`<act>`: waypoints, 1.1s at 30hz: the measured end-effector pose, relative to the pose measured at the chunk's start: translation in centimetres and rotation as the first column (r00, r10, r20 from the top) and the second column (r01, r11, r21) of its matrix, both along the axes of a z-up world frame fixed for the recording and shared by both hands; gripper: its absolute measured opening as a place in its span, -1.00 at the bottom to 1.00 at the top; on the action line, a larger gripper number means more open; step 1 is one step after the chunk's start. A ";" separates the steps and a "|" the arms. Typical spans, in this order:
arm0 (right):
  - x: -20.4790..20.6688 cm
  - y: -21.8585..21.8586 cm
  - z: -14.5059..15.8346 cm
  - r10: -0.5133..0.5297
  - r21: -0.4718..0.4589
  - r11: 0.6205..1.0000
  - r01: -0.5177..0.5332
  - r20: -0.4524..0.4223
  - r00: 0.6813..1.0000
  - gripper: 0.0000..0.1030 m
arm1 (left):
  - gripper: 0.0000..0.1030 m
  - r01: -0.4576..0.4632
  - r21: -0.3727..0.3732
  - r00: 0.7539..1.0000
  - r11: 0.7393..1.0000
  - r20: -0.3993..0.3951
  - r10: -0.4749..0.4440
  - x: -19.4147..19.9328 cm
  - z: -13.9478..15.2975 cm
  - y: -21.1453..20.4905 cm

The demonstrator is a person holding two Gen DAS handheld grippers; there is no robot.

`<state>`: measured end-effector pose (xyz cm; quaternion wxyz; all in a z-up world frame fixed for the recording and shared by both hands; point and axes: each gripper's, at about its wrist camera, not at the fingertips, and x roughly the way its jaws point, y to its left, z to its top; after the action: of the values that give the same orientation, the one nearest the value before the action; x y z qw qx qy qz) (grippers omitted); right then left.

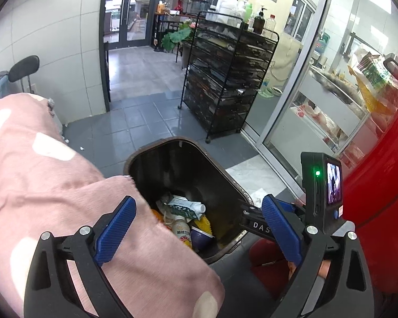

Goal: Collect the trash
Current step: 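Move both tools back over the table toward the tissue and bag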

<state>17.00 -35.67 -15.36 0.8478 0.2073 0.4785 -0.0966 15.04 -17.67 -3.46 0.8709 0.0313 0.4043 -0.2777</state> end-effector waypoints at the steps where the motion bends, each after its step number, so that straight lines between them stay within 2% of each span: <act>1: 0.0 0.4 0.4 0.010 -0.002 1.000 -0.009 0.009 1.000 0.50 | 0.82 -0.006 0.001 1.000 1.000 0.009 0.006 -0.1 0.2 0.3; 8: 0.8 3.6 3.5 0.111 -0.008 0.994 -0.111 0.085 0.990 0.50 | 0.84 -0.102 -0.011 0.989 0.995 0.104 0.103 -1.4 2.2 4.1; 10: 1.2 5.0 4.6 0.156 -0.009 0.988 -0.156 0.115 0.981 0.50 | 0.84 -0.140 -0.009 0.984 0.990 0.109 0.140 -1.4 2.3 5.5; 14: 2.2 8.3 6.7 0.255 -0.016 0.967 -0.256 0.153 0.955 0.50 | 0.84 -0.233 -0.043 0.967 0.971 0.092 0.236 -1.2 2.8 9.1; 17: 2.8 11.3 8.1 0.345 -0.029 0.938 -0.346 0.176 0.922 0.50 | 0.84 -0.302 -0.030 0.947 0.953 0.100 0.304 -1.3 3.0 11.4; 23: 3.9 16.5 10.6 0.486 -0.068 0.873 -0.483 0.207 0.849 0.50 | 0.84 -0.452 -0.045 0.887 0.891 0.087 0.454 -1.4 3.5 17.2; 27: 4.5 19.5 12.1 0.559 -0.080 0.828 -0.556 0.216 0.801 0.50 | 0.84 -0.557 -0.036 0.825 0.829 0.086 0.558 -2.1 3.4 21.6; 30: 5.1 22.1 12.7 0.616 -0.099 0.786 -0.610 0.206 0.760 0.50 | 0.84 -0.630 -0.034 0.772 0.776 0.082 0.630 -2.3 3.4 24.7; 33: 5.7 25.2 13.2 0.673 -0.112 0.738 -0.665 0.190 0.715 0.50 | 0.84 -0.679 -0.017 0.731 0.734 0.088 0.677 -2.7 3.4 27.2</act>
<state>22.74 -10.42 -2.13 0.8758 0.0144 0.4236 0.2311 12.33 9.55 -0.05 0.9288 -0.0987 0.3514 0.0639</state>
